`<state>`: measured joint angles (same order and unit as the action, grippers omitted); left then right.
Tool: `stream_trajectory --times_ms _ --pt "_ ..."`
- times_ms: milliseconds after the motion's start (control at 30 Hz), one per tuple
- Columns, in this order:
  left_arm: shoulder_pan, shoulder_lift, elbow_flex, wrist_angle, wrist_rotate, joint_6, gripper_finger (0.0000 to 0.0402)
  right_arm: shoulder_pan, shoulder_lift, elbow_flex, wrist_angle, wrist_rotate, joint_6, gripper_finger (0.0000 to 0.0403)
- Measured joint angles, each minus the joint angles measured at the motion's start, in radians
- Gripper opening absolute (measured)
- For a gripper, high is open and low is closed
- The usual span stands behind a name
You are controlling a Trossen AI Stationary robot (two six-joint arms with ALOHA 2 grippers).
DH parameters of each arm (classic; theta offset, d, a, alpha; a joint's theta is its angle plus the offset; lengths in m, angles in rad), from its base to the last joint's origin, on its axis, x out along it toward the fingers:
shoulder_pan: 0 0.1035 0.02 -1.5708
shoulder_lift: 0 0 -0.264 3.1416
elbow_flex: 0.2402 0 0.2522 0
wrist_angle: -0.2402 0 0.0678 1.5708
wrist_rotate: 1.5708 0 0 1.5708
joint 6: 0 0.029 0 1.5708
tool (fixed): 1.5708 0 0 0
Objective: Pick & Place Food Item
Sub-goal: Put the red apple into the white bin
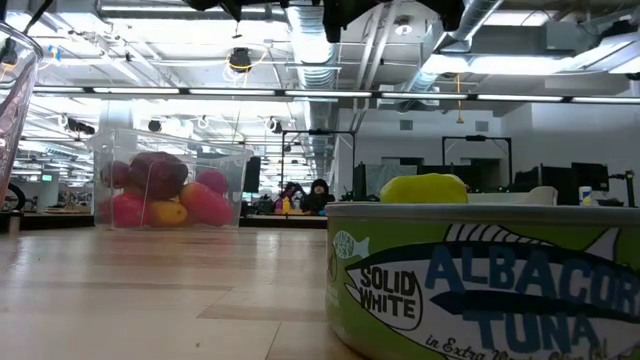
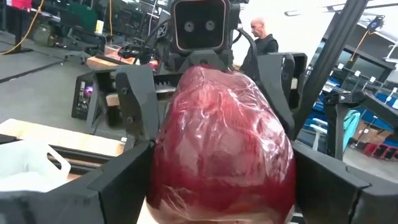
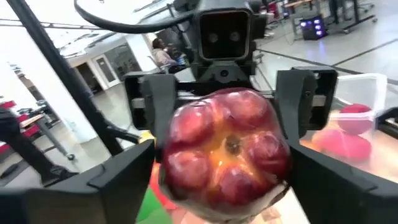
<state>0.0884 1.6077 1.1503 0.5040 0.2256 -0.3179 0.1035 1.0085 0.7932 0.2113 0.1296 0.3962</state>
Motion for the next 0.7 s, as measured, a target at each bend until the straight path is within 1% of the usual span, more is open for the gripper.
stream_trajectory --times_ms 100,200,433,533,600,700 --pt "0.001 -0.002 -0.002 -0.017 -0.006 -0.002 0.0323 0.0 -0.032 0.005 0.003 0.014 -0.01 0.0371" --pt "0.006 0.001 -0.004 -0.027 -0.009 -0.003 0.0324 0.0 -0.056 0.006 -0.024 0.021 -0.012 0.0386" --pt "0.027 -0.004 -0.004 -0.029 -0.015 -0.003 0.0325 0.0 -0.168 0.004 -0.126 0.022 -0.014 0.039" --pt "0.041 -0.05 -0.003 -0.123 -0.017 0.026 0.0325 0.0 -0.227 0.004 -0.166 0.024 -0.011 0.0388" --pt "0.051 -0.107 -0.003 -0.244 -0.051 0.067 0.0324 0.002 -0.268 0.004 -0.197 0.027 -0.006 0.0388" --pt "0.067 -0.224 -0.003 -0.438 -0.207 0.147 0.0325 0.002 -0.316 0.004 -0.254 0.054 -0.003 0.0388"
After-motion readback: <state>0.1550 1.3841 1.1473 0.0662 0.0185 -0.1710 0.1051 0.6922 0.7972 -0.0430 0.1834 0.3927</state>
